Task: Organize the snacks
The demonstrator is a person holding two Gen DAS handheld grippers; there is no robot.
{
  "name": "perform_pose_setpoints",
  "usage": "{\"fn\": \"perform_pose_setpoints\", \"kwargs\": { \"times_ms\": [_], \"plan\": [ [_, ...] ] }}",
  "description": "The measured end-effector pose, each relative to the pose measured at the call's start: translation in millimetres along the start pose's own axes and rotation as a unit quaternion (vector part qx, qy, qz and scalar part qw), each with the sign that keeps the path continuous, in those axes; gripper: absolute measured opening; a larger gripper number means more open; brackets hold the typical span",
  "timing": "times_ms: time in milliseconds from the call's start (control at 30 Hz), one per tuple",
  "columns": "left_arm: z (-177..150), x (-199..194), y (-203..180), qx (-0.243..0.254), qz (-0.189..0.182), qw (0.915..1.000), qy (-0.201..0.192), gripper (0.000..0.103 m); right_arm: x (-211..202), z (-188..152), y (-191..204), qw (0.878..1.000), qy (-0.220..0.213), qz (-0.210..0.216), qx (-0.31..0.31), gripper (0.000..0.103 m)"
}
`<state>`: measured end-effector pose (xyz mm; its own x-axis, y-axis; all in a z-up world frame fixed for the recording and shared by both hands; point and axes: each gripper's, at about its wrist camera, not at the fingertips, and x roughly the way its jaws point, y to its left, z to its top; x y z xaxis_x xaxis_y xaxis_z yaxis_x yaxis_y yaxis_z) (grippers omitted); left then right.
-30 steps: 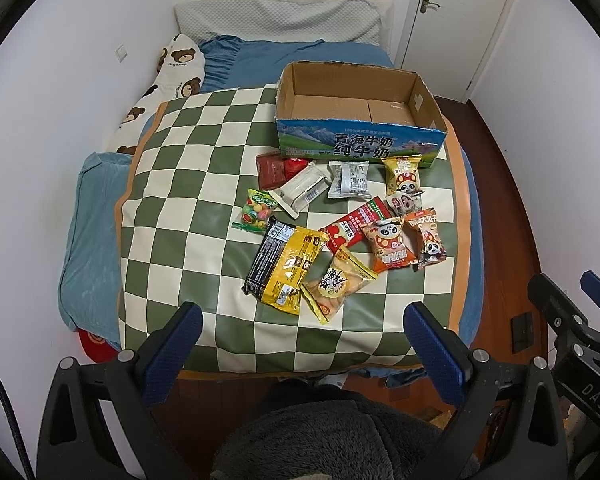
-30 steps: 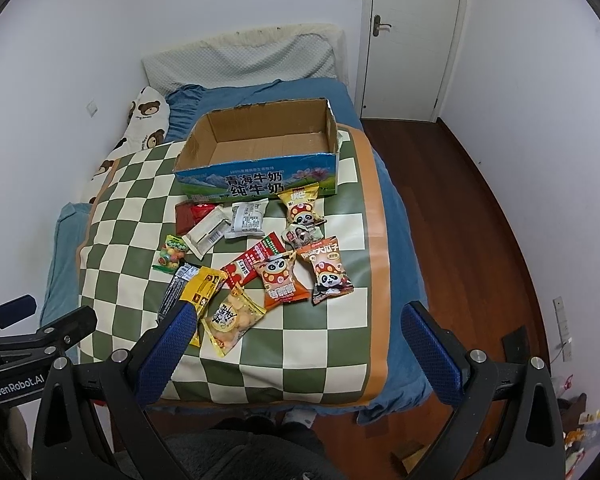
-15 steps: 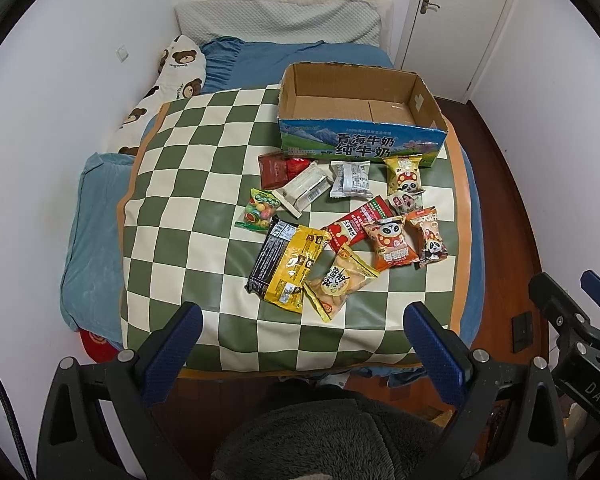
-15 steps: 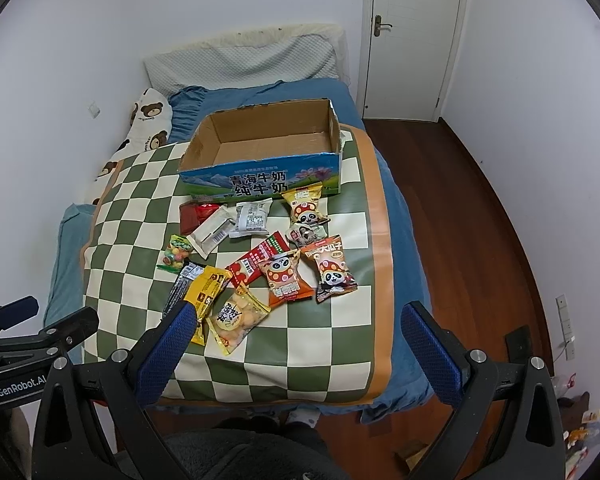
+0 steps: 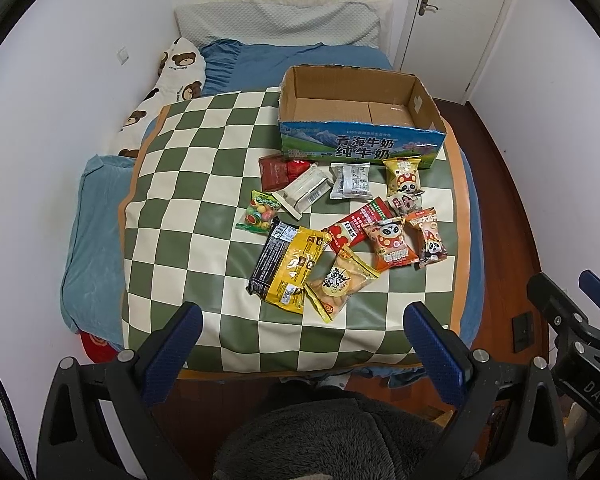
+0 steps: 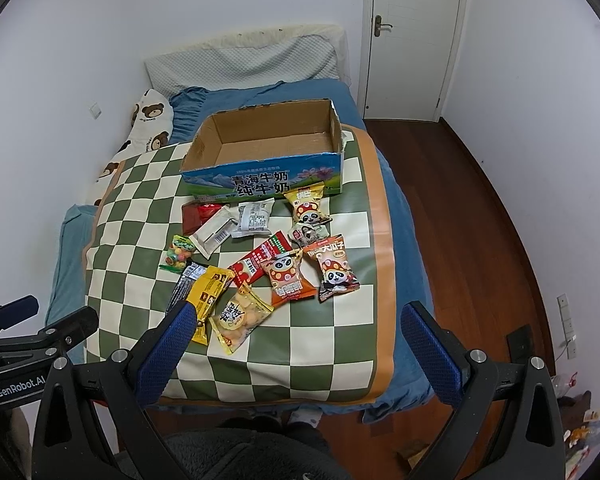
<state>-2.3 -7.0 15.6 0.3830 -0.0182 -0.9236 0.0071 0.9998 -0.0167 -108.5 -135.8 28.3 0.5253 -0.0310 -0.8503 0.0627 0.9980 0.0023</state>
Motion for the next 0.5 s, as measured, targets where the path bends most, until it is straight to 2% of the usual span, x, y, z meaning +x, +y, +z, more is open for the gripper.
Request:
{"fn": "perform_pose_setpoints", "kwargs": {
  "times_ms": [500],
  "plan": [
    [-0.9,-1.4,0.5,0.000,0.001,1.0000,-0.001,0.103,-0.2,2.0,6.1,1.000,0.001,0.006,0.001,0.103]
  ]
}}
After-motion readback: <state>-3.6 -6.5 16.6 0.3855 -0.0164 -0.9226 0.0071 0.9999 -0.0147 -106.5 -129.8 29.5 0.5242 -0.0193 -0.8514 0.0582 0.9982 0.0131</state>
